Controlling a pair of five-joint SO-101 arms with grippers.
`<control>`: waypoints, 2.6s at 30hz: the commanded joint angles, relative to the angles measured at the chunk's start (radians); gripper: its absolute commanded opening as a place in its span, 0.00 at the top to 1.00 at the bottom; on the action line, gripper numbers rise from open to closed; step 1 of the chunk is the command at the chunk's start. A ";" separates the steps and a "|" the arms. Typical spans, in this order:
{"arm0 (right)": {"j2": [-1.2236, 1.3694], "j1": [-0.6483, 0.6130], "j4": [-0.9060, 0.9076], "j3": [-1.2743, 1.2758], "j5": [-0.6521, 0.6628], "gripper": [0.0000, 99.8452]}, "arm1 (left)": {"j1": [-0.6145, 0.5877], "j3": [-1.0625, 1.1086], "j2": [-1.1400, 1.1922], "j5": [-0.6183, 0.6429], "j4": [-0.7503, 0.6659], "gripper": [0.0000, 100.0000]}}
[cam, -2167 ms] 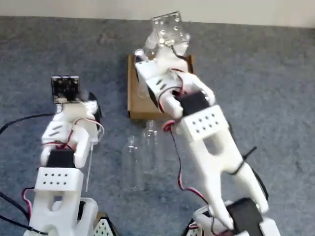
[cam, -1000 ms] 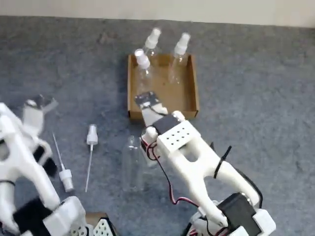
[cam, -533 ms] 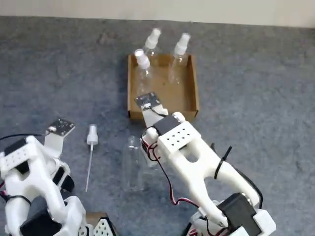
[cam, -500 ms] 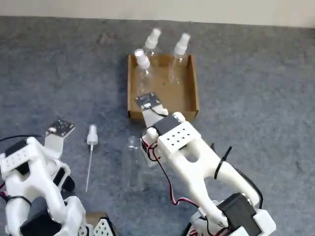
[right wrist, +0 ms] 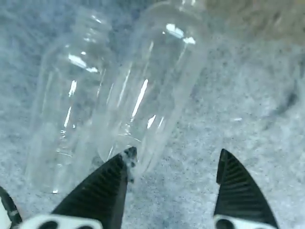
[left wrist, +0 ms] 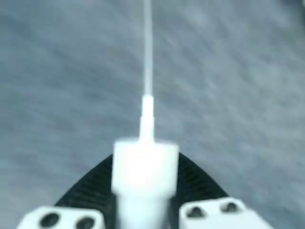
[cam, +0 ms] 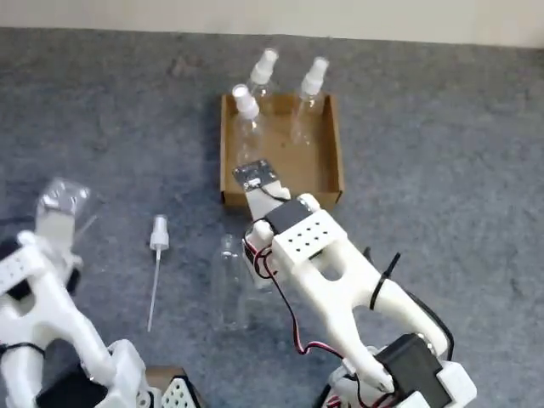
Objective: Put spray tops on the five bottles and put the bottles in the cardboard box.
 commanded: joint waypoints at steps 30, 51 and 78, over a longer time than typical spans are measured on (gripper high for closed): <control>-0.008 0.019 -0.010 -0.002 -0.008 0.78 | -0.104 -0.222 -0.018 0.333 -0.284 0.99; -0.008 0.018 -0.010 -0.001 -0.008 0.78 | -0.251 -0.506 0.420 0.717 -0.253 0.83; -0.008 0.018 -0.010 0.002 -0.006 0.78 | -0.236 -1.271 0.967 1.042 0.173 0.83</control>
